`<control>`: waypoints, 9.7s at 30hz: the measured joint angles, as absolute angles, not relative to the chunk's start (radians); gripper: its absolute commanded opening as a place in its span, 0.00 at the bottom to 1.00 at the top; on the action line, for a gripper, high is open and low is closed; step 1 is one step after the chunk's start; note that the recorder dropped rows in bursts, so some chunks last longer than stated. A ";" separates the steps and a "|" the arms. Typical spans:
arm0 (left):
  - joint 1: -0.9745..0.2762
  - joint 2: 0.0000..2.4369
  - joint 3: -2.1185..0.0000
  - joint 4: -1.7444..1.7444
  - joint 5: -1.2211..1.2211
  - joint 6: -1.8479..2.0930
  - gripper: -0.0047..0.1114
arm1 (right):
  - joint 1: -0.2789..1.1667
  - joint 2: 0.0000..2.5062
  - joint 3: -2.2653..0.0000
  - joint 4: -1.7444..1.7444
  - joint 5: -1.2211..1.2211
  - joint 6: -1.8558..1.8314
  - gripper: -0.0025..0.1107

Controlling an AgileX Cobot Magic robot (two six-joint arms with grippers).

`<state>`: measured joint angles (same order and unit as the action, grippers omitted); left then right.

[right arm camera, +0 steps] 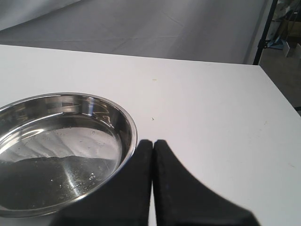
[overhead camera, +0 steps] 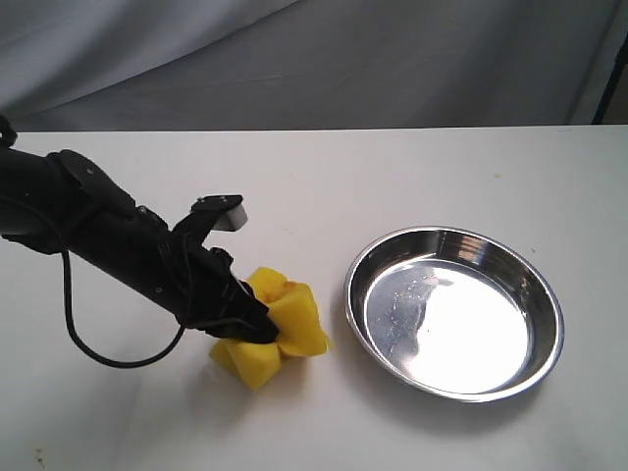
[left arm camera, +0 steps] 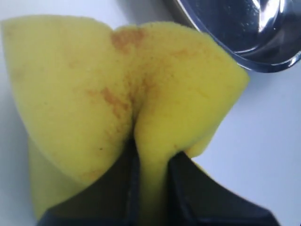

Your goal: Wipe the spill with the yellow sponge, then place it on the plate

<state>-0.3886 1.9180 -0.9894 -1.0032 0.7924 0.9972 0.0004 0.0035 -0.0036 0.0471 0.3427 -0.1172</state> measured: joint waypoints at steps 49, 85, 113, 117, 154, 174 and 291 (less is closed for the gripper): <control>-0.413 1.781 -0.897 -0.960 0.608 1.001 0.04 | 0.000 0.004 -0.004 0.047 0.343 -0.117 0.02; -0.083 1.764 -0.955 -0.645 0.547 0.662 0.04 | 0.000 0.004 -0.004 0.047 0.343 -0.117 0.02; 0.117 1.764 -0.967 -0.887 0.873 0.826 0.04 | 0.000 0.004 -0.004 0.047 0.343 -0.117 0.02; 0.172 1.789 -0.967 -0.999 1.002 0.936 0.04 | 0.000 0.004 -0.004 0.047 0.343 -0.117 0.02; -0.183 1.956 -0.969 -1.123 1.050 0.975 0.04 | 0.000 0.004 -0.004 0.047 0.343 -0.117 0.02; -0.255 1.958 -0.969 -1.200 1.128 1.036 0.04 | 0.000 0.004 -0.004 0.047 0.343 -0.117 0.02; -0.559 1.940 -1.237 -1.389 0.770 1.373 0.04 | 0.000 0.004 -0.004 0.047 0.343 -0.117 0.02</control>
<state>-0.5585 1.9404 -1.2372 -1.3887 0.7700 1.3733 0.0004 0.0035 -0.0036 0.0471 0.3427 -0.1172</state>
